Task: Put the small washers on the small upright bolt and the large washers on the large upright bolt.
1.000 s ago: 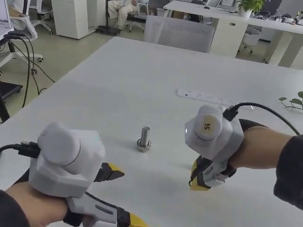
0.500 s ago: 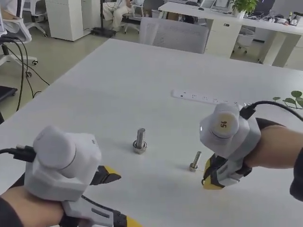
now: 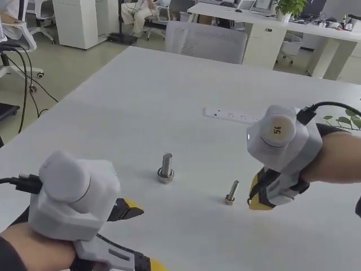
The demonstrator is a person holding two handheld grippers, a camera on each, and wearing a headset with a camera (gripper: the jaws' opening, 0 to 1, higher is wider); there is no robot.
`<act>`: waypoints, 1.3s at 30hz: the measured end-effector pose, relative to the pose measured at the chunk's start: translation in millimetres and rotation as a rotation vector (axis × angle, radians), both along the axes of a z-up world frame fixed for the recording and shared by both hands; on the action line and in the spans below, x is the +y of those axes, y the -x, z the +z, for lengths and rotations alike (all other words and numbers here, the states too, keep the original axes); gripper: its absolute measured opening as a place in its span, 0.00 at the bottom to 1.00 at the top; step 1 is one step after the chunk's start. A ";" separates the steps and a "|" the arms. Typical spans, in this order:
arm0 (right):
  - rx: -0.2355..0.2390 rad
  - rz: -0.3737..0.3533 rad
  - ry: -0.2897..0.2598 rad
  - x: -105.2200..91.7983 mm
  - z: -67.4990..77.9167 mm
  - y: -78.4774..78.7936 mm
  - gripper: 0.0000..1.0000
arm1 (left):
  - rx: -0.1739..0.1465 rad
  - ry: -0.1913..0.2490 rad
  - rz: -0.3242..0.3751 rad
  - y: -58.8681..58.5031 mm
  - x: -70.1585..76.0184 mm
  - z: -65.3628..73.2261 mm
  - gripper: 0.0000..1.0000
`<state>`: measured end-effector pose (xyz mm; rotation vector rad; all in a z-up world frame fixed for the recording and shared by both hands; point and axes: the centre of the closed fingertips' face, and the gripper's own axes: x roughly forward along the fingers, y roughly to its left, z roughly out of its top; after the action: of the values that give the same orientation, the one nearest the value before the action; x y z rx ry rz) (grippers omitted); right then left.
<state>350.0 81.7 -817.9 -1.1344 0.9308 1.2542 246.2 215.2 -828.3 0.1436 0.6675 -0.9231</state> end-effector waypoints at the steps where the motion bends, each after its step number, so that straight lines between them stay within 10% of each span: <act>1: -0.004 0.002 -0.001 1.3 3.0 -1.8 0.14 | 0.000 0.001 0.001 0.0 0.1 0.1 0.74; 14: -0.046 0.040 -0.005 17.5 20.9 -14.8 0.14 | 0.001 0.000 0.005 -0.7 1.3 -0.1 0.74; 39: -0.026 0.068 0.008 27.5 4.0 -29.3 0.14 | 0.007 0.001 0.024 -2.3 4.9 -1.6 0.74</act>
<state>379.3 109.2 -813.8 -1.1947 0.8851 1.2885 248.5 220.1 -829.9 0.1311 0.6743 -0.9017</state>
